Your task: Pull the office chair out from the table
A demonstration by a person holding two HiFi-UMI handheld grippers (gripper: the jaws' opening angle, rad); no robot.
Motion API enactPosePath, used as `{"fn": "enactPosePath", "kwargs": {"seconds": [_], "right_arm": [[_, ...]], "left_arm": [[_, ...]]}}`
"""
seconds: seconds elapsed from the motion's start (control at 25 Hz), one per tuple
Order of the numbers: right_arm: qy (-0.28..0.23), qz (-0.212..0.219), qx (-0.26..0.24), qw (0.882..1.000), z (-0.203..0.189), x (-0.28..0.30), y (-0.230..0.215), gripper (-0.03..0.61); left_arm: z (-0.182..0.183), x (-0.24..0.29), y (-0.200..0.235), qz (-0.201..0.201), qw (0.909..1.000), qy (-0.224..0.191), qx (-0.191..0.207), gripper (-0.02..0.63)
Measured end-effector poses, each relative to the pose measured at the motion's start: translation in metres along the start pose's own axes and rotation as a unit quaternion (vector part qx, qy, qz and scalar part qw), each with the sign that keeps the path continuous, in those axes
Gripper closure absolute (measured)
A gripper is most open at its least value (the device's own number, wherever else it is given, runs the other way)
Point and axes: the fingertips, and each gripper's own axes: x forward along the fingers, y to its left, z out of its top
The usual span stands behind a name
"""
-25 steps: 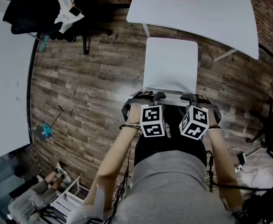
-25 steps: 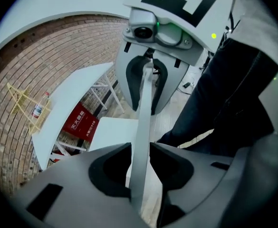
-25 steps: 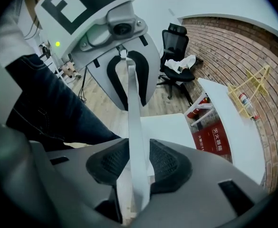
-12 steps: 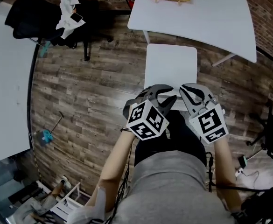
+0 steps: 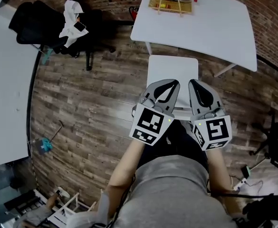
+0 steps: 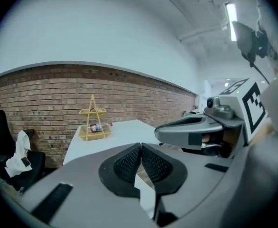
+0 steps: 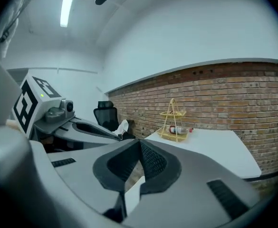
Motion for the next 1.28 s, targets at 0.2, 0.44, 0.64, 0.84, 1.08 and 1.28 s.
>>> {"fn": "enactPosePath", "kwargs": {"seconds": [0.2, 0.44, 0.64, 0.84, 1.08, 1.28], "right_arm": [[-0.009, -0.010, 0.010, 1.000, 0.007, -0.002, -0.004, 0.563], [-0.007, -0.016, 0.008, 1.000, 0.005, 0.000, -0.002, 0.563], [-0.005, -0.014, 0.004, 1.000, 0.005, 0.003, 0.001, 0.565], [-0.005, -0.017, 0.012, 1.000, 0.004, 0.004, 0.001, 0.563], [-0.002, -0.014, 0.020, 1.000, 0.002, 0.006, -0.001, 0.564], [0.003, -0.012, 0.038, 0.999, 0.000, 0.008, -0.002, 0.564]], "left_arm": [[0.009, -0.004, 0.008, 0.038, 0.9990, -0.024, -0.006, 0.598], [0.014, -0.009, 0.013, 0.052, 0.9975, -0.036, -0.030, 0.598], [0.014, -0.009, 0.018, 0.061, 0.9968, -0.037, -0.035, 0.598], [0.010, -0.011, 0.021, 0.068, 0.9964, -0.035, -0.037, 0.598], [0.008, -0.009, 0.021, 0.068, 0.9965, -0.031, -0.037, 0.598], [0.005, -0.006, 0.020, 0.063, 0.9973, -0.020, -0.033, 0.598]]}}
